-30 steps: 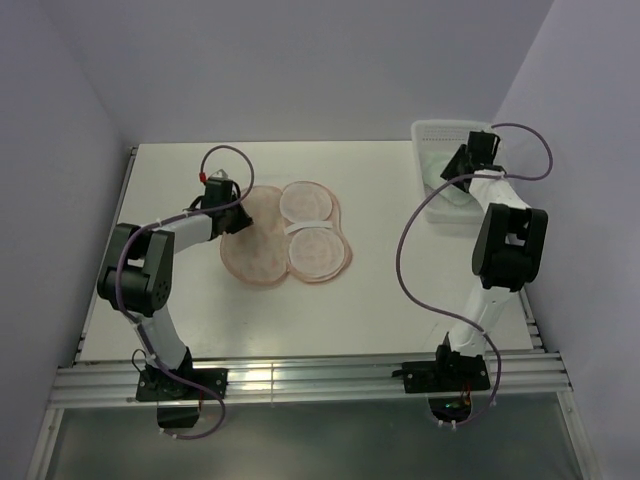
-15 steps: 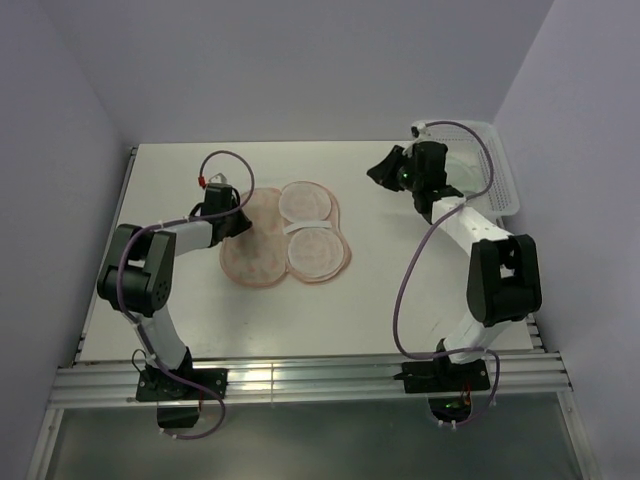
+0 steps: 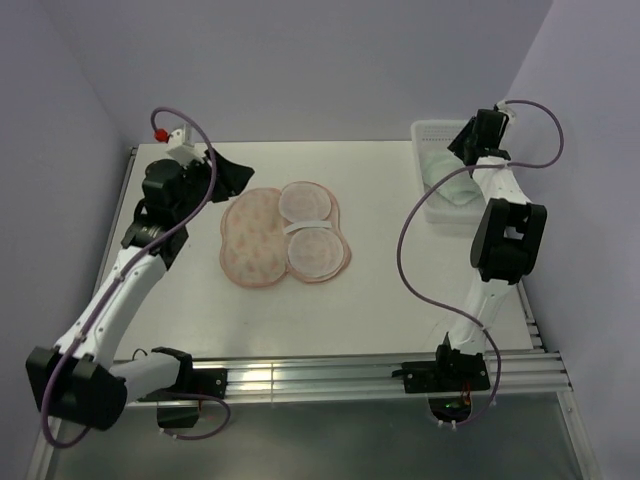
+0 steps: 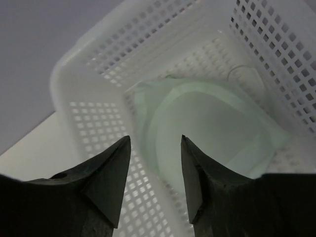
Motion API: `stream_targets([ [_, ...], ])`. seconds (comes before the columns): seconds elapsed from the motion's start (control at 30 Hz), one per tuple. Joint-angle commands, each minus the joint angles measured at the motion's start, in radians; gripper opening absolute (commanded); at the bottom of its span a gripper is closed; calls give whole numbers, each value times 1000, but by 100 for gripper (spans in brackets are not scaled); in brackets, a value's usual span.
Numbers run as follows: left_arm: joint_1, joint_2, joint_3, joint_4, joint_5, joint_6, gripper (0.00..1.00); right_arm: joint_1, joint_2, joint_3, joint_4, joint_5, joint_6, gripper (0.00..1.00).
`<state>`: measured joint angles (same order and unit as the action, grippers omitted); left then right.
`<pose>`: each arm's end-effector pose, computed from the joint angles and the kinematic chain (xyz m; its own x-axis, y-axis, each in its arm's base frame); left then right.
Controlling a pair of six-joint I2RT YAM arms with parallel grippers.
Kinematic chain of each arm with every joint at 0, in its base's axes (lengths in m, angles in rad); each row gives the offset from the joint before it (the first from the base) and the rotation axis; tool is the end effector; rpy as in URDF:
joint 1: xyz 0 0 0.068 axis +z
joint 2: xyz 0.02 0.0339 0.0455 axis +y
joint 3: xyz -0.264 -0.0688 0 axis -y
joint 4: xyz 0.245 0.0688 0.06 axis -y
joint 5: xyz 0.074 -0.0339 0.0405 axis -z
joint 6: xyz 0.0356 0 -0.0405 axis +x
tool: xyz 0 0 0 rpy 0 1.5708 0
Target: Place the bra in the laundry bag and zip it closed
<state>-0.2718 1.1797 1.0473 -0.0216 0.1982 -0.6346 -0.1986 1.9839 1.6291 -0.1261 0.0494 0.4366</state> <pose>0.2657 -0.0813 0.3680 -0.3862 -0.4958 -0.7779 0.2753 0.7429 -0.6102 0.4640 -0.0952 0.2758 -0.3095 0.4931 -0.8131 0.4092 0.8409 0.3542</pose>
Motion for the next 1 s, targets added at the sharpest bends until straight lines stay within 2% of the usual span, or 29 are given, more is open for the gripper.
stream_targets([
  [0.0,-1,-80,-45,-118,44,92,53,-30,149,155,-173,58,-45,54],
  [0.13,-1,-156,-157,-42,53,76,53,-32,277,348,-305,21,-52,64],
  [0.2,-1,-160,-162,-41,46,87,53,-33,299,354,-326,21,-47,64],
  [0.27,-3,-155,-164,-46,44,101,53,-32,291,330,-310,35,-47,70],
  [0.4,-44,-149,-164,-41,67,108,53,-28,297,336,-345,82,-59,70],
  [0.6,-64,-149,-159,-54,49,119,52,-16,317,347,-408,72,-76,71],
  [0.63,-64,-147,-161,-52,50,119,52,-13,305,335,-402,88,-81,77],
  [0.83,-63,-138,-164,-43,63,111,52,-7,268,287,-398,32,-111,89],
  [0.9,-64,-137,-164,-41,61,111,52,-2,298,313,-417,6,-113,88],
  [0.97,-64,-137,-167,-40,58,111,52,-1,308,310,-412,-26,-105,65],
])
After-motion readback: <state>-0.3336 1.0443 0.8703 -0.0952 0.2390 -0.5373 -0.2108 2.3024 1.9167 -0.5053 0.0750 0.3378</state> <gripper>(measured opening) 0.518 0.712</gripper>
